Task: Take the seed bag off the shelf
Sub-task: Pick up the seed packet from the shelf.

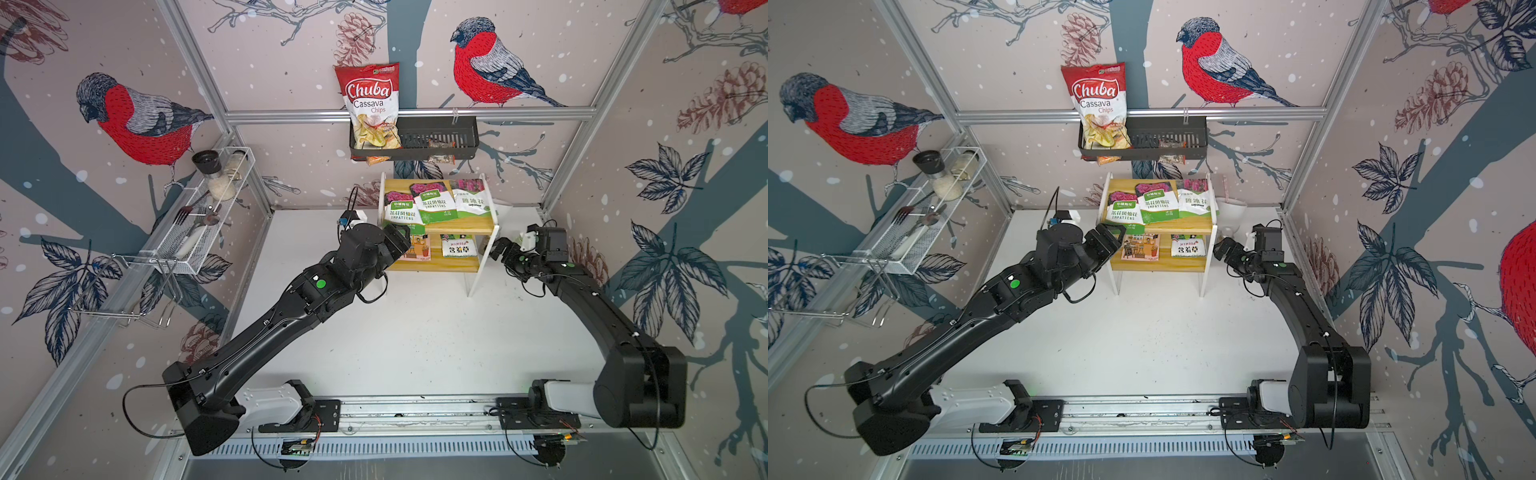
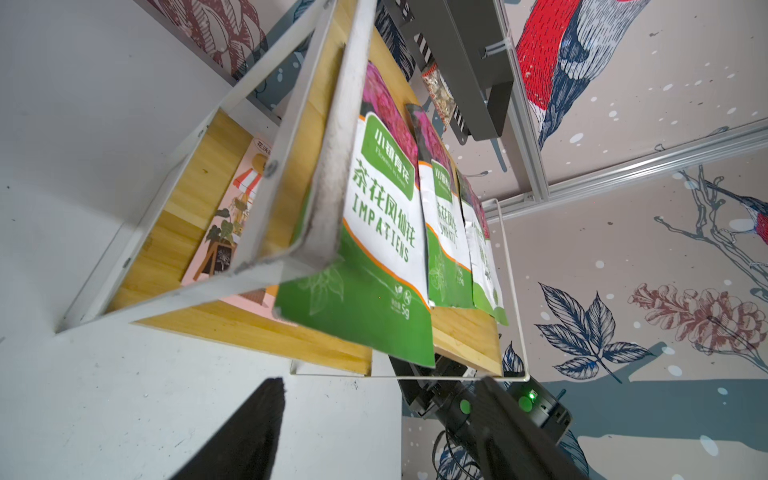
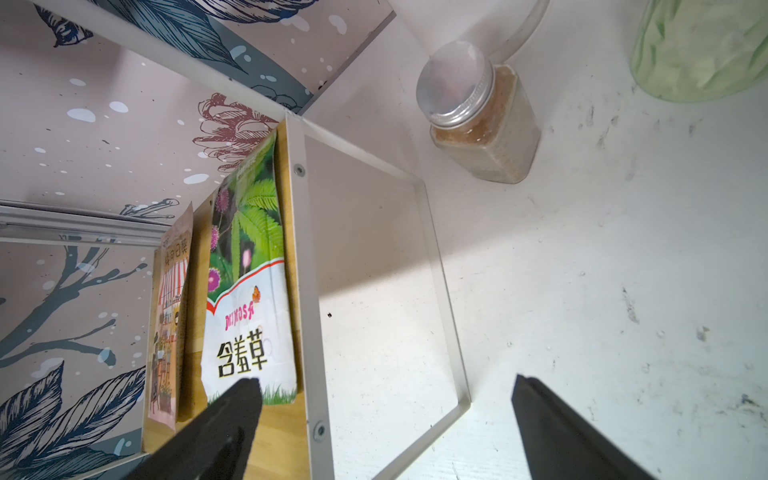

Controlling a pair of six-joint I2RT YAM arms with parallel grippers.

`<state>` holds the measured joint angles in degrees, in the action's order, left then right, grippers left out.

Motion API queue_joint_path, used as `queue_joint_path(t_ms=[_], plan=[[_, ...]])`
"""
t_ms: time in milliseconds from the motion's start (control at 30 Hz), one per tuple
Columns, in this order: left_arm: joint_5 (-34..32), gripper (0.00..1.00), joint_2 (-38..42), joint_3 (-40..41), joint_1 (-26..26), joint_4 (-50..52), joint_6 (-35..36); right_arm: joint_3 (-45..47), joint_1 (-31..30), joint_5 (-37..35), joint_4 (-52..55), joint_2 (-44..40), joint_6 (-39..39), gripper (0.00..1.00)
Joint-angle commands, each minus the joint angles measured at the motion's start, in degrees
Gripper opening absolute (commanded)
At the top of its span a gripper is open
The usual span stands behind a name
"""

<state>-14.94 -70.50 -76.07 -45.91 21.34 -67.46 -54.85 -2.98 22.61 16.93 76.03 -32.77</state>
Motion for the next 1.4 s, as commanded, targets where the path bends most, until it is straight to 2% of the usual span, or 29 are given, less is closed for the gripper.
queue_joint_path(t_ms=[0, 200, 467, 967, 1367], plan=[[1.8, 0.75, -0.2, 0.0, 1.9, -3.3, 1.5, -0.5, -0.1, 0.3, -0.1, 0.5, 0.9, 1.00], [5.2, 0.75, -2.4, -1.4, 4.7, -3.9, 3.6, -1.1, -0.2, 0.4, -0.4, 1.2, 0.8, 1.00], [6.4, 0.70, -3.9, -0.4, 4.7, -5.3, 2.7, -1.1, -0.2, 0.4, -0.7, 1.6, 0.8, 1.00], [7.0, 0.43, -3.9, -0.1, 5.2, -5.2, 2.9, 0.6, -0.2, 0.6, -1.7, 1.3, 0.4, 1.00], [8.2, 0.30, -2.1, 1.8, 5.2, -4.3, 2.7, 1.3, -0.2, 0.6, -2.1, 0.7, -0.1, 1.00]])
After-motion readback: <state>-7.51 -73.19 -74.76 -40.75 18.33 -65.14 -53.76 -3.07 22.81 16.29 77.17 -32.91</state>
